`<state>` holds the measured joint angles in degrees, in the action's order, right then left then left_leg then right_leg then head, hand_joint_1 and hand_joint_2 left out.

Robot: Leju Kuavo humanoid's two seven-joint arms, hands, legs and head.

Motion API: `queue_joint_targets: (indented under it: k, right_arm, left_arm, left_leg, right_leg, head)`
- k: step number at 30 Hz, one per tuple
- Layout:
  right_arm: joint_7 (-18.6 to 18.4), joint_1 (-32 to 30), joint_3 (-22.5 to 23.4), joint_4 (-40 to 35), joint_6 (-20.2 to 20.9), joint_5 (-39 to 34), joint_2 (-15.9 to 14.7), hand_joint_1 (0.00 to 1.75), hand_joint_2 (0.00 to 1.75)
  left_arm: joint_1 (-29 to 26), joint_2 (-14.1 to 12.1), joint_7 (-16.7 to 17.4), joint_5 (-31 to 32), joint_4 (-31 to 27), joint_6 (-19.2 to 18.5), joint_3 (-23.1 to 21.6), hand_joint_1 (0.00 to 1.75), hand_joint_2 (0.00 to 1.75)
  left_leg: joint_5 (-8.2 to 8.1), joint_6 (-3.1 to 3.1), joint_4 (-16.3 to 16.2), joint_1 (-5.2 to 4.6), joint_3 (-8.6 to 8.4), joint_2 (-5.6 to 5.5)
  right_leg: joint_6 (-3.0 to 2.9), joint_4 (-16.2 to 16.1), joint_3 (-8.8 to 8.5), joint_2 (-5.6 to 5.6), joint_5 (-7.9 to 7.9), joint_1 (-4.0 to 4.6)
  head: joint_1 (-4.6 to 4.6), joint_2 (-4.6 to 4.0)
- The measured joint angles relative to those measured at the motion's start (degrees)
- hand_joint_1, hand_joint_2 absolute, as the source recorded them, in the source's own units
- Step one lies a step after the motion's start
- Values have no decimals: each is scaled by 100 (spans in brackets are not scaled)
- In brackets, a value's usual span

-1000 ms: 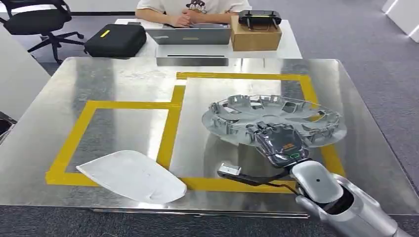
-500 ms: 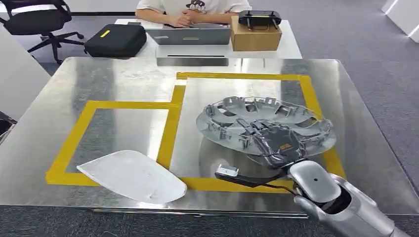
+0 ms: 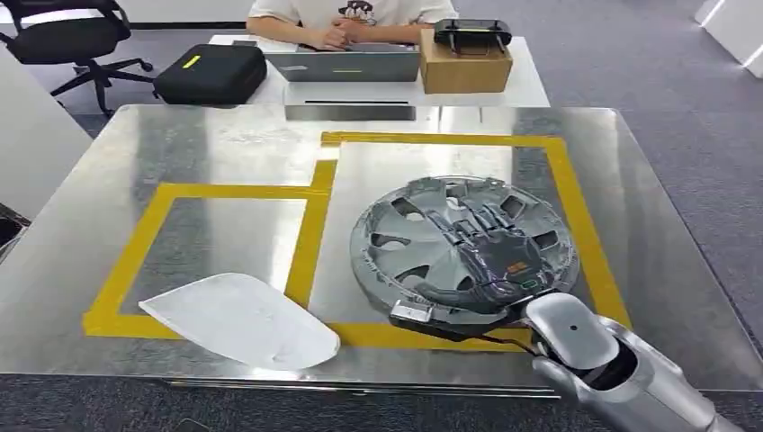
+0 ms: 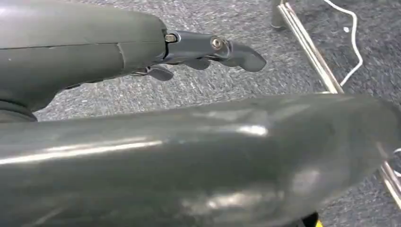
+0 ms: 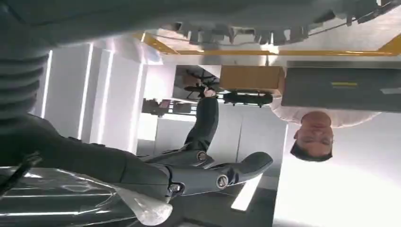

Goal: Take the parts from the cabinet and place them on the table.

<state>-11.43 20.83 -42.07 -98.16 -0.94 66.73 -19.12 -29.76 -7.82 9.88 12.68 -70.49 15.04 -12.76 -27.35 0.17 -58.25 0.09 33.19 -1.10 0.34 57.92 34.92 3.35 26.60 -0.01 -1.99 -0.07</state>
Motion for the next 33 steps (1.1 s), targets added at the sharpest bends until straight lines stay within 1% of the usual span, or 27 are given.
queue_joint_targets:
  k: [2,5,7,10,11,12,15,17,18,20,23,30,33]
  right_arm:
    - [57,0,0,-11,-85,-17,2,0,0]
    - [142,1,0,-112,-234,-39,31,0,0]
    - [153,5,2,-179,-271,-46,50,0,0]
    - [181,6,2,-247,-321,-35,79,0,0]
    - [206,5,2,-269,-409,-9,85,0,0]
    - [234,6,4,-313,-573,66,92,0,0]
    - [304,6,9,-514,-1111,341,129,0,0]
    - [345,6,17,-665,-1423,523,146,0,0]
    - [350,6,22,-734,-1514,573,162,0,0]
    - [363,4,28,-817,-1567,614,168,0,0]
    - [365,-3,31,-868,-1598,616,168,0,0]
    - [363,-18,33,-868,-1609,579,168,0,0]
    - [356,-23,37,-868,-1604,575,168,0,0]
  left_arm:
    - [-23,137,-65,283,-13,-274,190,0,0]
    - [-57,383,-188,776,-20,-713,632,0,0]
    - [-70,527,-236,924,-37,-850,895,0,0]
    - [-87,689,-293,1097,-61,-1001,1145,0,0]
    - [-88,785,-357,1260,-68,-1135,1255,0,0]
    - [-88,899,-470,1551,-81,-1369,1447,0,0]
    - [-37,1319,-880,2411,-118,-2001,2162,0,0]
    - [29,1614,-1151,2914,-129,-2327,2660,0,0]
    - [60,1754,-1228,3050,-135,-2406,2873,0,0]
    - [107,1937,-1281,3143,-153,-2472,3231,0,0]
    - [147,2127,-1327,3228,-159,-2546,3563,0,0]
    - [262,2454,-1536,3643,-186,-2813,4128,0,0]
    - [310,2552,-1602,3770,-203,-2880,4336,0,0]
  left_leg:
    - [0,0,0,0,0,0]
    - [0,0,0,0,0,0]
    - [0,0,0,0,-1,0]
    - [0,0,0,0,-1,0]
    - [0,0,0,-1,0,0]
    - [0,0,0,-1,0,0]
    - [0,0,0,-1,-2,0]
    - [0,1,0,-1,-2,0]
    - [0,1,0,-1,-2,0]
    - [0,1,0,-1,-2,0]
    - [0,1,0,-1,-3,0]
    - [0,1,0,-1,-3,0]
    - [0,1,0,-1,-3,0]
  right_leg:
    - [0,0,0,0,0,0]
    - [0,0,0,1,0,0]
    - [0,0,-1,0,0,0]
    - [0,0,-1,0,0,0]
    - [0,0,-1,0,0,-1]
    - [1,0,-1,1,-1,-1]
    - [1,0,-1,1,-1,-1]
    - [1,-1,-1,0,0,-1]
    - [1,-1,-1,1,0,-1]
    - [1,-1,-1,1,0,-1]
    - [1,-2,-1,1,-1,-1]
    - [1,-1,-1,1,-1,0]
    - [1,-1,-1,1,-1,0]
  head:
    - [2,0]
    - [0,2]
    - [0,2]
    - [2,2]
    - [4,2]
    - [0,2]
    - [0,2]
    - [2,2]
    - [2,0]
    - [2,2]
    - [4,2]
    - [2,2]
    - [2,2]
